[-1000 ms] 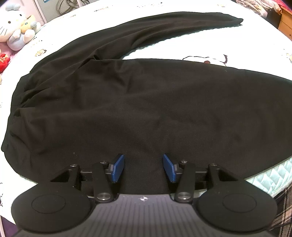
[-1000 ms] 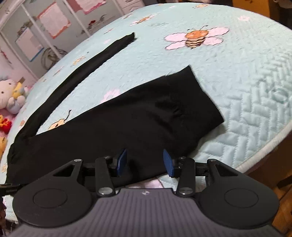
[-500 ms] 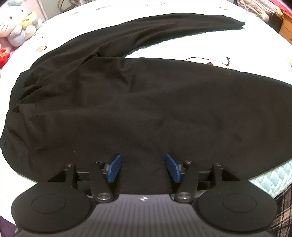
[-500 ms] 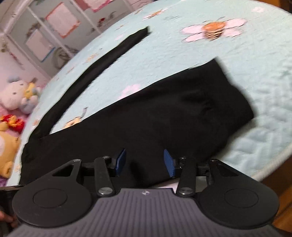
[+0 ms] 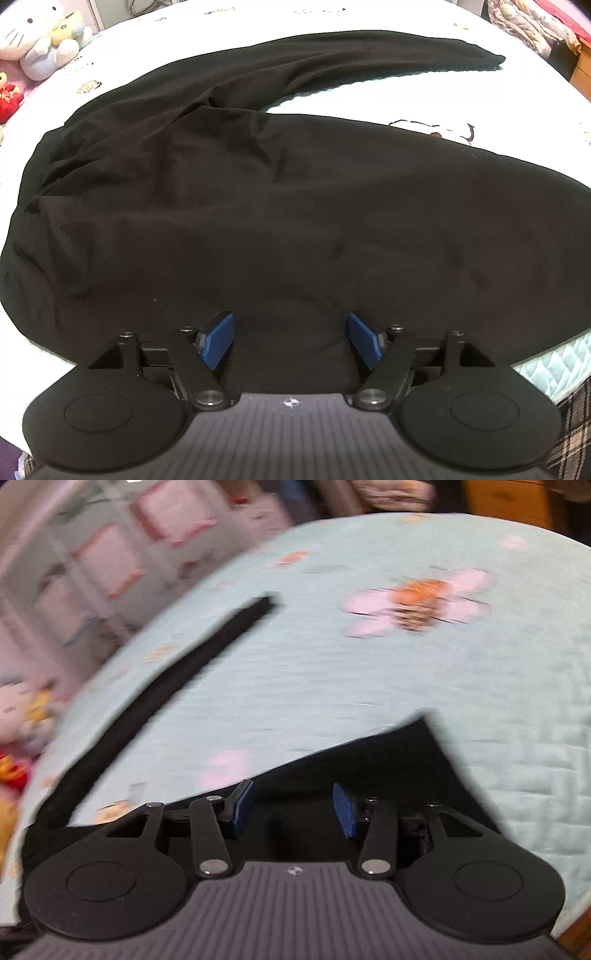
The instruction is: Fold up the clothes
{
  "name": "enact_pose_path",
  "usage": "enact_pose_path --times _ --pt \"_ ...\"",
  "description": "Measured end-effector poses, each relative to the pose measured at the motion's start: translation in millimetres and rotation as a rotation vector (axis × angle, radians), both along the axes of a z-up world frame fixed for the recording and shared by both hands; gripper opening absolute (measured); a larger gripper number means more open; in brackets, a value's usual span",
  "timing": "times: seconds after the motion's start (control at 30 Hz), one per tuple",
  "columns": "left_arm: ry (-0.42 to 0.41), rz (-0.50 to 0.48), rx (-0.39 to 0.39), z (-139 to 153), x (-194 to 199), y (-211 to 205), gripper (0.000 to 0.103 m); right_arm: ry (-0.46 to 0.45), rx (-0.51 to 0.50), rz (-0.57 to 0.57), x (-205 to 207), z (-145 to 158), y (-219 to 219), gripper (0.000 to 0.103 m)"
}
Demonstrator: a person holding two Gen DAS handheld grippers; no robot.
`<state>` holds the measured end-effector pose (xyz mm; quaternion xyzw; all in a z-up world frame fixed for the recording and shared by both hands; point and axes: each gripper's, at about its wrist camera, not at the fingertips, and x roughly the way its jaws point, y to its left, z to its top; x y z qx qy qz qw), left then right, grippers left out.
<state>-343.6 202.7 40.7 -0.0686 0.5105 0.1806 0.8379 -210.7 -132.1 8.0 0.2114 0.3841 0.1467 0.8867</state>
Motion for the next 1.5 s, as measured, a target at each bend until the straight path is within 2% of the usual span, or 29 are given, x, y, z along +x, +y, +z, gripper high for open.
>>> enact_pose_path --times 0.1,0.2,0.3,0.4,0.43,0.47,0.57,0.6,0.7,0.8,0.97,1.1,1.17,1.33,1.4,1.5 --pt "0.002 0.001 -0.005 0 2 1 0.074 0.012 0.072 -0.053 -3 -4 -17 0.038" --pt "0.005 0.005 -0.006 1 3 1 0.074 -0.025 0.047 -0.045 -6 9 -9 0.04" --pt "0.002 0.003 -0.01 1 2 2 0.074 -0.073 0.033 0.003 -5 19 4 0.047" --pt "-0.003 0.002 -0.02 1 1 4 0.075 -0.053 0.006 0.004 5 12 10 0.049" --pt "-0.004 0.002 -0.022 1 0 4 0.075 -0.027 0.006 -0.022 10 4 5 0.047" --pt "-0.005 0.002 -0.025 1 0 5 0.075 0.0 0.009 -0.052 14 -5 0 0.036" --pt "-0.016 0.003 -0.037 3 -2 7 0.074 0.008 0.04 -0.099 10 -6 -9 0.033" --pt "-0.028 0.003 -0.05 5 -3 8 0.072 0.005 0.026 -0.104 7 -3 -7 0.033" --pt "-0.097 -0.004 -0.128 14 -10 11 0.064 -0.028 0.006 -0.098 -4 10 0 0.044" --pt "-0.196 -0.015 -0.188 29 -16 16 0.062 -0.056 0.031 -0.032 -11 21 15 0.045" --pt "-0.351 0.027 -0.221 56 -14 43 0.06 -0.025 0.073 0.182 -13 27 66 0.045" --pt "-0.418 0.113 -0.245 70 2 83 0.06 -0.014 0.076 0.317 -7 21 120 0.045" --pt "-0.432 0.138 -0.253 74 16 102 0.06 0.0 0.087 0.367 2 19 149 0.045" --pt "-0.442 0.179 -0.275 77 60 147 0.06 0.095 0.222 0.447 38 11 223 0.047" --pt "-0.439 0.196 -0.3 72 79 164 0.06 0.134 0.285 0.453 52 6 252 0.052" --pt "-0.432 0.206 -0.317 64 107 186 0.06 0.171 0.325 0.443 70 -5 294 0.053"
